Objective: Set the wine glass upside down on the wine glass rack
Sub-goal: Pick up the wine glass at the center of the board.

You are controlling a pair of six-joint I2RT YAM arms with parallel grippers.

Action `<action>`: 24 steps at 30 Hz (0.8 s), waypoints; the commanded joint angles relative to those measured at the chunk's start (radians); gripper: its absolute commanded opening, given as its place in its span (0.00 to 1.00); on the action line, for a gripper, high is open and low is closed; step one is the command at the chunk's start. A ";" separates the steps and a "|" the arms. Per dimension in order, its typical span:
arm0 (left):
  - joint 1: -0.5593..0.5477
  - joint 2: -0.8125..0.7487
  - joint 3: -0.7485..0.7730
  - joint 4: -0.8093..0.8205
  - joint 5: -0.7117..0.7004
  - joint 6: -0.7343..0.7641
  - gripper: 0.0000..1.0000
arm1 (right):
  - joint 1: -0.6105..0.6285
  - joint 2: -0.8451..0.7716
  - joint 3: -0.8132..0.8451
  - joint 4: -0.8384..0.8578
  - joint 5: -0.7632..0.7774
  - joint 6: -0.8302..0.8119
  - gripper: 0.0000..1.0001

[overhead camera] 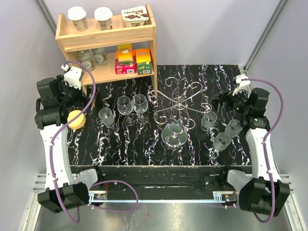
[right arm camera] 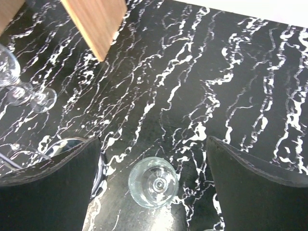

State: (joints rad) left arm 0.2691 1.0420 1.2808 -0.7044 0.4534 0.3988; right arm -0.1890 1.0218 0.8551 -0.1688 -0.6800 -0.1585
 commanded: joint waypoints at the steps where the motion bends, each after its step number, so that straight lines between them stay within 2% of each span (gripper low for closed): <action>1: -0.002 0.004 0.046 0.033 0.033 -0.028 0.99 | -0.003 -0.031 0.091 -0.104 0.138 -0.039 0.97; 14: -0.008 0.053 0.086 0.016 0.005 -0.037 0.99 | -0.003 -0.039 0.219 -0.425 0.390 -0.153 0.96; 20: -0.018 0.055 0.103 0.000 0.010 -0.021 0.99 | -0.003 -0.002 0.269 -0.598 0.473 -0.194 0.86; 24: -0.021 0.053 0.089 0.000 0.008 -0.015 0.99 | -0.003 0.012 0.268 -0.644 0.526 -0.202 0.81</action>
State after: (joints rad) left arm 0.2546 1.1027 1.3296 -0.7174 0.4599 0.3763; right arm -0.1890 1.0222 1.0870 -0.7162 -0.2436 -0.3286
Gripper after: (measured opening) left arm 0.988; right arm 0.818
